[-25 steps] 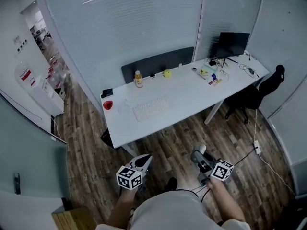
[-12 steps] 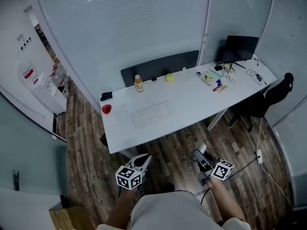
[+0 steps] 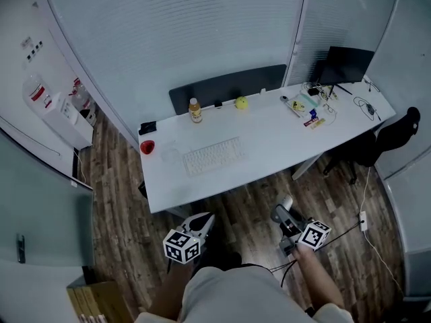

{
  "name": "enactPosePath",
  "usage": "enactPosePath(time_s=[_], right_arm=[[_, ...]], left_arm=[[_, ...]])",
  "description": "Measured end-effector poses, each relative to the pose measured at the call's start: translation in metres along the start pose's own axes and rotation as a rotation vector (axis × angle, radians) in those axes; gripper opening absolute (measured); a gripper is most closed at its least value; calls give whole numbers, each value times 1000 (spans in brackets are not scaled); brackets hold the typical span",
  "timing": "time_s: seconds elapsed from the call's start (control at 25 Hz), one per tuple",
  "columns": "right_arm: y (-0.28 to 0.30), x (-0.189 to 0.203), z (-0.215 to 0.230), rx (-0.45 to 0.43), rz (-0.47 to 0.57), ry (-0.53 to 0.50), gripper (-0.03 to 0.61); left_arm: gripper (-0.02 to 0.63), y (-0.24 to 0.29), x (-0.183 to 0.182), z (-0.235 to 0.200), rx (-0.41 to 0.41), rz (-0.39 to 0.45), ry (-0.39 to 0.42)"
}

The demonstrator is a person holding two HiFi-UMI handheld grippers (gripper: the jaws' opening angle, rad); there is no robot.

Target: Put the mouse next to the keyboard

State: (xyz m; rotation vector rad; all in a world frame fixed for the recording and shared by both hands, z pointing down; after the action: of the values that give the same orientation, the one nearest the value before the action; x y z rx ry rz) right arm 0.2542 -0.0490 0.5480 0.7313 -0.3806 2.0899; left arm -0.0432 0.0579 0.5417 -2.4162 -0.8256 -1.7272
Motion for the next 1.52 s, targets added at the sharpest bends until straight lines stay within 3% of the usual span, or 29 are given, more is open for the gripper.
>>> enactPosePath(time_s=[0.84,1.52], right_arm=[[114,-24,55,90,13,45,152],[200,-12,118,236,-78,50,152]], left_arm=[[18,98,-49,-114,101,-77,-3],[18,151,-46,-201,184,-188,-27]])
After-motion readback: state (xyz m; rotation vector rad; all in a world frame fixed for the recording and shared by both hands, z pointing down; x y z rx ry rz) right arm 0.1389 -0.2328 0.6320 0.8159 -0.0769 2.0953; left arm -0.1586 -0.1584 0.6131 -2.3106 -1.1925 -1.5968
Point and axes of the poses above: the fingertips, and each gripper's own axes: y forward along the fingers, z to its right, x out of its underside, the point moved 6 cm from there along -y, backward along the fingers, and after that the axes turned 6 degrees about z, right-handed, at the moved point
